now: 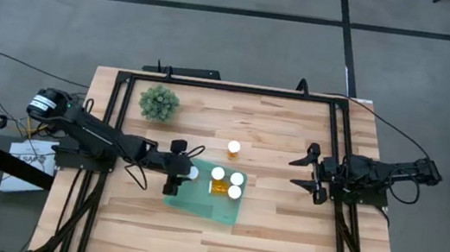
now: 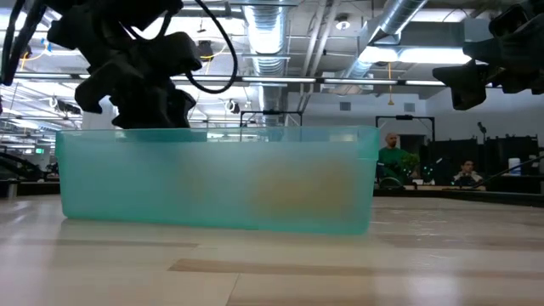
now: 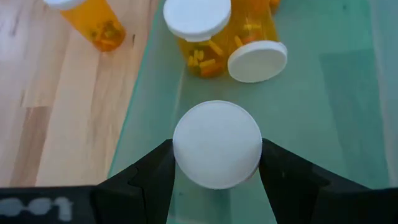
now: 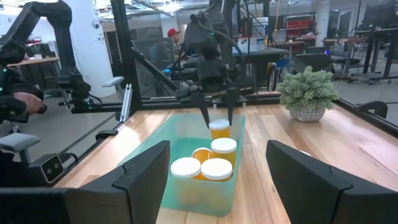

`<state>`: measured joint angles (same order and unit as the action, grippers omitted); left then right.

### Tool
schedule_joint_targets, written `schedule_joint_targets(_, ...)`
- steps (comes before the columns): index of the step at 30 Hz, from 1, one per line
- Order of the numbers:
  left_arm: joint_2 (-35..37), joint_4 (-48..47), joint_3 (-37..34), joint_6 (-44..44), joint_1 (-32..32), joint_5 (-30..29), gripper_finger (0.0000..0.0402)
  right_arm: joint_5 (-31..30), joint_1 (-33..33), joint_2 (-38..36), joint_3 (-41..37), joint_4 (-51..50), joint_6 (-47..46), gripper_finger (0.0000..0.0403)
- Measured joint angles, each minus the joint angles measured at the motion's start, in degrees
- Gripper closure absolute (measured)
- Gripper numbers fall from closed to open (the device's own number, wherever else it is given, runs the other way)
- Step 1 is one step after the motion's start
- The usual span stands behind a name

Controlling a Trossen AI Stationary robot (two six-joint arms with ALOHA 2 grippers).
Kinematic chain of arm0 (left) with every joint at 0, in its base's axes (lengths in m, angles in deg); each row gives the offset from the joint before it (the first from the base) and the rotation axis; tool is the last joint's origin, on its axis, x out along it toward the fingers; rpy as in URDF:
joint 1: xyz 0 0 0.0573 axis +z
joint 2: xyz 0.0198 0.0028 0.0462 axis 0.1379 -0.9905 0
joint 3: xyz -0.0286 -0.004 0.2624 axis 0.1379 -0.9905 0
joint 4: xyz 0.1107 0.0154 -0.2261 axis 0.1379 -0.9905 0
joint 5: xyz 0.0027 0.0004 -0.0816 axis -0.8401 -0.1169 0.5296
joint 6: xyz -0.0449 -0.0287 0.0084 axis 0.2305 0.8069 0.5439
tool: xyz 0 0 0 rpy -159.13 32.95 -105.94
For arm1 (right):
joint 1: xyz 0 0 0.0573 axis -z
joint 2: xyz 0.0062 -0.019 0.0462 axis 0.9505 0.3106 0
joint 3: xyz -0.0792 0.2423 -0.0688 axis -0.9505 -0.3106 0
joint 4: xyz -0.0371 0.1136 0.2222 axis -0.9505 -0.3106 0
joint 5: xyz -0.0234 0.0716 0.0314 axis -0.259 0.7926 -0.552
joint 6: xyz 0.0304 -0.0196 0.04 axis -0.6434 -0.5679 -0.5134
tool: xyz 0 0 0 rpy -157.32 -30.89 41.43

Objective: Pick and place pill bottles into a basket
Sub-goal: Put the left yellow pill bottle into the green bin, then put the yellow pill bottle into the green bin

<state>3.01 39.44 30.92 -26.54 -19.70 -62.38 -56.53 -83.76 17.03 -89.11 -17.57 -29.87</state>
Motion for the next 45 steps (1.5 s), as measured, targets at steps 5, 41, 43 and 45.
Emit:
schedule_joint_targets(5, 0.31, 0.19, 0.00, 0.09, 0.05, 0.29, 0.0190, 0.00, 0.01, -0.01, 0.01, -0.01, 0.00, 0.0143)
schedule_joint_targets(41, 24.40, -8.54, 0.07, 2.71, 8.49, -8.28, 0.0111, 0.00, 0.02, 0.00, 0.00, -0.02, 0.00, 0.0143)
schedule_joint_targets(43, 23.48, -6.89, 0.07, 2.31, 11.33, -4.86, 0.0111, 0.00, 0.02, -0.02, 0.02, -0.02, 0.01, 0.0143)
schedule_joint_targets(45, 22.37, -4.43, 0.07, 1.87, 13.92, -1.32, 0.0111, 0.00, 0.00, -0.01, 0.02, -0.02, 0.00, 0.0143)
